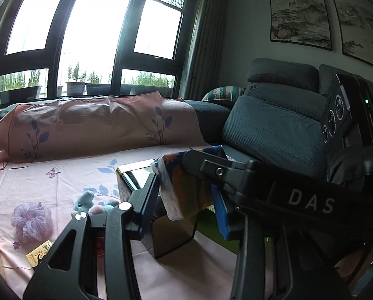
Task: Organize soft objects
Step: 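Lift the tissue pack and carry it over the green-rimmed box, then drop the tissue pack into the box by opening the right gripper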
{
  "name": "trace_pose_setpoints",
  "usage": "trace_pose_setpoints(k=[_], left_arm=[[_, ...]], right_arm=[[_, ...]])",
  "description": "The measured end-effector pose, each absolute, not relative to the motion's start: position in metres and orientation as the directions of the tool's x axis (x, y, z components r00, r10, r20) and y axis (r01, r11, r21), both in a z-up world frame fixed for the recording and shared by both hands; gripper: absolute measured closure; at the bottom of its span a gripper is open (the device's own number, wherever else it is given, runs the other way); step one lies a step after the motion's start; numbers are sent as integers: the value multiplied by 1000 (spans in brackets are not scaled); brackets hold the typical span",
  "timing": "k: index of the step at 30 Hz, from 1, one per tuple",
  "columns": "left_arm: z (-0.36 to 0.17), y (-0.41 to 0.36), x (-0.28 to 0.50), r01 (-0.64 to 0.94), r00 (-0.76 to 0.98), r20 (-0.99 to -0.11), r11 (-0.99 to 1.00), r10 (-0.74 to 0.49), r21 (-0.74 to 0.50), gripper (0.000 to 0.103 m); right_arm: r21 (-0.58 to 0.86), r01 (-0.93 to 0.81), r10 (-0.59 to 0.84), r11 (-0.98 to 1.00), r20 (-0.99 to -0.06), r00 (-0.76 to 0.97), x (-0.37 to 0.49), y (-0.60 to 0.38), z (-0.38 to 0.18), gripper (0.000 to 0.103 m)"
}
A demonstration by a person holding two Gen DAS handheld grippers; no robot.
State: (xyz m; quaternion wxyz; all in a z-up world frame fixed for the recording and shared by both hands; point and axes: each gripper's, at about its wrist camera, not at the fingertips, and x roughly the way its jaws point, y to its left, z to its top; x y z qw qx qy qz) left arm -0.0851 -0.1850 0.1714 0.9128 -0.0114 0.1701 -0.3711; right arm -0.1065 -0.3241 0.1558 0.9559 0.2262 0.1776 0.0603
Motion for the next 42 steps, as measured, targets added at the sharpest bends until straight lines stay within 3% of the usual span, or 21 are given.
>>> trace_pose_setpoints(k=[17, 36, 39, 42], left_arm=[[156, -266, -77, 801, 487, -411, 582, -771, -143, 63], [120, -336, -60, 805, 366, -579, 560, -729, -196, 63], [124, -336, -62, 805, 367, -572, 559, -734, -201, 60], [134, -329, -66, 803, 387, -545, 563, -744, -198, 49]], right_arm=[[560, 195, 30, 805, -366, 930, -125, -401, 129, 39], [671, 409, -70, 618, -472, 879, -130, -465, 81, 39], [632, 484, -148, 605, -507, 849, -136, -469, 82, 39], [640, 485, -179, 596, -483, 857, -144, -472, 86, 39]])
